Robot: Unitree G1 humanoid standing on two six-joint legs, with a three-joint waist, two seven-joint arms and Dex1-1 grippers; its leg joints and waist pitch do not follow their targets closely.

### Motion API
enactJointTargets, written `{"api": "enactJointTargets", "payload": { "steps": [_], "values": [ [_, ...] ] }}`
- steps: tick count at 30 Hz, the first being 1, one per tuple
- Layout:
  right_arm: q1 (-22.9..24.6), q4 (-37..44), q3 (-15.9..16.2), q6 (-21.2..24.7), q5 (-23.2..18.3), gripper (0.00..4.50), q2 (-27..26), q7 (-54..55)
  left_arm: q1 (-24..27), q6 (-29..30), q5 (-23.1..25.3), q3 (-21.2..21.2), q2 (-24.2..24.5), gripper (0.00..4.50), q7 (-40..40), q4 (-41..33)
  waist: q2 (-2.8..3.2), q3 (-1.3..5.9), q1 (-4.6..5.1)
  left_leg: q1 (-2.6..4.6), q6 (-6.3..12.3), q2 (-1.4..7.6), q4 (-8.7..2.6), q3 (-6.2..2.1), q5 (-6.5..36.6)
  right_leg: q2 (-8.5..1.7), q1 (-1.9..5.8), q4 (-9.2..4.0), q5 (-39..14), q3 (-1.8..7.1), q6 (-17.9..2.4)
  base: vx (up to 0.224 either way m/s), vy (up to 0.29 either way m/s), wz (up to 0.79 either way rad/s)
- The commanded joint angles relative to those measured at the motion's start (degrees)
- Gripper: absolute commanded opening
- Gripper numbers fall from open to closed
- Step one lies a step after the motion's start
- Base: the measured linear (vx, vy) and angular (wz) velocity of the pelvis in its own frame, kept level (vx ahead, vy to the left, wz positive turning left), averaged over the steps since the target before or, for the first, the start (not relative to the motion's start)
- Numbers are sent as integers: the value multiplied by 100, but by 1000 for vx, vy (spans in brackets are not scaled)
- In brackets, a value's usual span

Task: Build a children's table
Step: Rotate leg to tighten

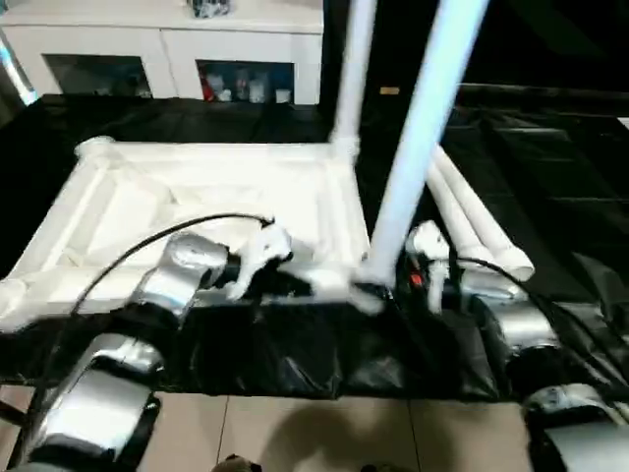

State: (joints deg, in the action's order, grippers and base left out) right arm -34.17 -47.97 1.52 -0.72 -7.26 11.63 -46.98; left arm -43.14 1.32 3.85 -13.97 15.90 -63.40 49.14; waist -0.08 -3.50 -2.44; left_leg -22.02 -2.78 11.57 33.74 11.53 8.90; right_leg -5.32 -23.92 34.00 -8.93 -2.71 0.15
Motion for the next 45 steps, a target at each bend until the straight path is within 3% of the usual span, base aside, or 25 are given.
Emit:
{"api": "enactJointTargets", "payload": {
  "steps": [1, 5, 9, 10, 12, 19, 24, 28, 31, 35, 45],
  "values": [
    [-33, -290, 16, 84, 83, 275, -302, 789, -204, 199, -63, 221, -294, 0, 806, -51, -58, 363, 44, 175, -171, 125, -443, -147, 2441, -287, 154, -563, -3253, 119, -862, 0, 0, 0],
    [-134, -487, -107, 92, 156, 275, -699, 1810, -217, 333, 53, 219, -642, 0, 1422, -117, -41, 386, 81, 161, -74, 120, -438, -120, 2369, -258, 135, -556, -2856, 144, -922, 0, 0, 0],
    [-185, -561, -106, -197, 252, 275, -974, 2153, -159, 207, 77, 93, -800, 0, 1409, -141, -35, 402, 73, 132, -6, 117, -443, -108, 2269, -252, 165, -529, -2516, 147, -988, 0, 0, 0],
    [-197, -581, -125, -231, 246, 331, -988, 2176, -146, 175, 76, 76, -798, 0, 1369, -147, -35, 406, 74, 130, 1, 118, -443, -105, 2245, -249, 170, -520, -2446, 148, -1008, 0, 0, 0],
    [-270, -684, -230, -301, 160, 344, -994, 2104, -117, 69, 100, 56, -752, 0, 1295, -152, -31, 409, 74, 123, 46, 121, -443, -92, 2179, -237, 186, -493, -2189, 154, -1097, 0, 0, 0],
    [-329, -531, -162, -360, 52, 363, -526, 1007, 13, -399, 14, -24, -343, 0, 519, -201, -32, 425, 73, 86, 160, 126, -433, -84, 1976, -244, 248, -445, -1819, 157, -1231, 0, 0, 0],
    [-94, -68, 209, -346, -52, 363, -93, -620, 102, -622, -63, -126, -62, 0, -228, -270, -41, 431, -6, 94, 287, 160, -408, -42, 1706, -225, 276, -394, -1461, 142, -1388, 0, 0, 0],
    [78, 385, 457, -22, -224, 363, 285, -1873, 161, -710, -190, -168, 117, 0, -846, -338, -33, 429, -77, 95, 384, 183, -405, -36, 1637, -228, 285, -359, -1281, 141, -1485, 0, 0, 0],
    [127, 549, 667, 178, -212, 363, 548, -2519, 134, -774, -249, -143, 210, 0, -1109, -295, -26, 406, -127, 140, 232, 191, -425, -42, 1888, -238, 250, -401, -1721, 144, -1447, 0, 0, 0],
    [148, 610, 902, 298, -99, 347, 773, -3073, 80, -839, -276, -177, 380, 0, -1498, -251, -36, 402, -136, 136, 128, 190, -439, -62, 2033, -254, 238, -417, -2012, 148, -1333, 0, 0, 0],
    [279, 972, 1013, 548, -176, 283, 732, -3211, 76, -935, -251, -200, 500, 0, -1798, -227, -48, 410, -153, 125, 150, 190, -431, -55, 1807, -260, 238, -389, -1801, 151, -1369, 0, 0, 0]
  ]
}}
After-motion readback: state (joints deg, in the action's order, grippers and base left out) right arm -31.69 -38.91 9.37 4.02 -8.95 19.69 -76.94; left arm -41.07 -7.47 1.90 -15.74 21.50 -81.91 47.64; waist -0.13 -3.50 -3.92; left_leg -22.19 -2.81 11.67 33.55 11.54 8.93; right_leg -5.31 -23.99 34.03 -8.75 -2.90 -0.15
